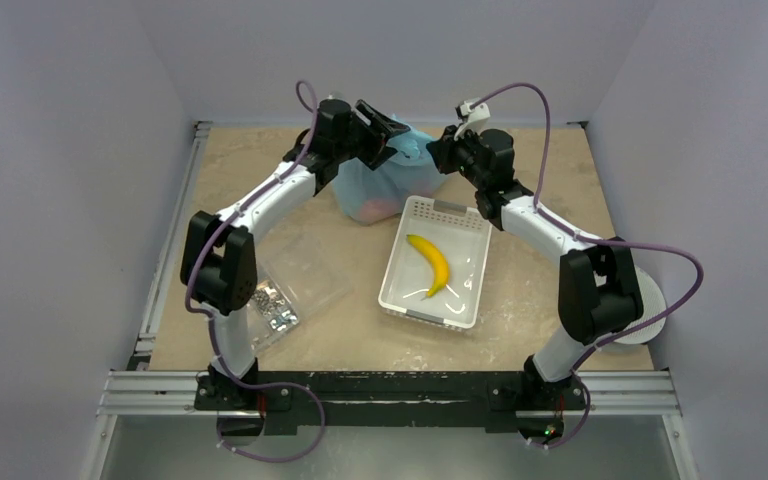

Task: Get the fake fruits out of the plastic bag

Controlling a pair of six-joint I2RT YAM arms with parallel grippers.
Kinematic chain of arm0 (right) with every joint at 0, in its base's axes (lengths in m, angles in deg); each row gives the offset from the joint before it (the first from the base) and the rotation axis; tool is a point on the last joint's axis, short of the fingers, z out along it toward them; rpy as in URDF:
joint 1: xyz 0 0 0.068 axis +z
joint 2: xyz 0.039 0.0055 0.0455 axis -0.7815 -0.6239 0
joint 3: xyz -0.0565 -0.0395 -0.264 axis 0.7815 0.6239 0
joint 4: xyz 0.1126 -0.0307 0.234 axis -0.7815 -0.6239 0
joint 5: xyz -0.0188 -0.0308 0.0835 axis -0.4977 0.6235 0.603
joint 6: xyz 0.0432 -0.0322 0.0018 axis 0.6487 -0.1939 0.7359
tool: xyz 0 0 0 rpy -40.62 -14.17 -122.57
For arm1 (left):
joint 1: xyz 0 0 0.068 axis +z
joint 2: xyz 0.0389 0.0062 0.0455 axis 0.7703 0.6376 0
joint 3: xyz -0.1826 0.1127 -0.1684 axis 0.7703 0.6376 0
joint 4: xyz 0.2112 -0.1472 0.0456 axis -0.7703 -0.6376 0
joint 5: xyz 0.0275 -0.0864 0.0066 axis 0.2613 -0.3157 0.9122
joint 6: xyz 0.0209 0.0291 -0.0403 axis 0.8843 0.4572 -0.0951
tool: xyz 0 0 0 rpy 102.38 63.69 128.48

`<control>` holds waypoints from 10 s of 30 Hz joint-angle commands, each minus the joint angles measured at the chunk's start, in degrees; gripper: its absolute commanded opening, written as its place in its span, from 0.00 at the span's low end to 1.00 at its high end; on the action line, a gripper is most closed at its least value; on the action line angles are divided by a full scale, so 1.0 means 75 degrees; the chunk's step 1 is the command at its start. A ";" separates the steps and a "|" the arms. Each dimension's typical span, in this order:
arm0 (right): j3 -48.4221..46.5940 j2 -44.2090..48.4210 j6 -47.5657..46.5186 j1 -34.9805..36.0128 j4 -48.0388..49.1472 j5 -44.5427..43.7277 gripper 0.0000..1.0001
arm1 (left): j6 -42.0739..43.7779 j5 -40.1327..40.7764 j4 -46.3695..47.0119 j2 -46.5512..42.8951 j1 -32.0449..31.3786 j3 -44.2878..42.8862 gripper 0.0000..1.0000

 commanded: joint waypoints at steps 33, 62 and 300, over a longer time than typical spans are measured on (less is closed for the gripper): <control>0.0254 0.0116 -0.1242 -0.0291 0.0497 0.0446 0.66 | -0.1464 -0.2917 0.5449 -0.1239 0.1276 0.3580 0.00; -0.5972 -0.3292 -0.1608 0.0443 -0.0777 -0.3365 0.00 | 0.4629 -0.2798 -0.4695 -0.0001 0.1691 -0.2577 0.00; -0.6224 -0.2796 0.0145 0.0021 -0.1153 -0.3452 0.00 | 0.3541 -0.1042 -0.0348 -0.1876 0.2133 0.0336 0.00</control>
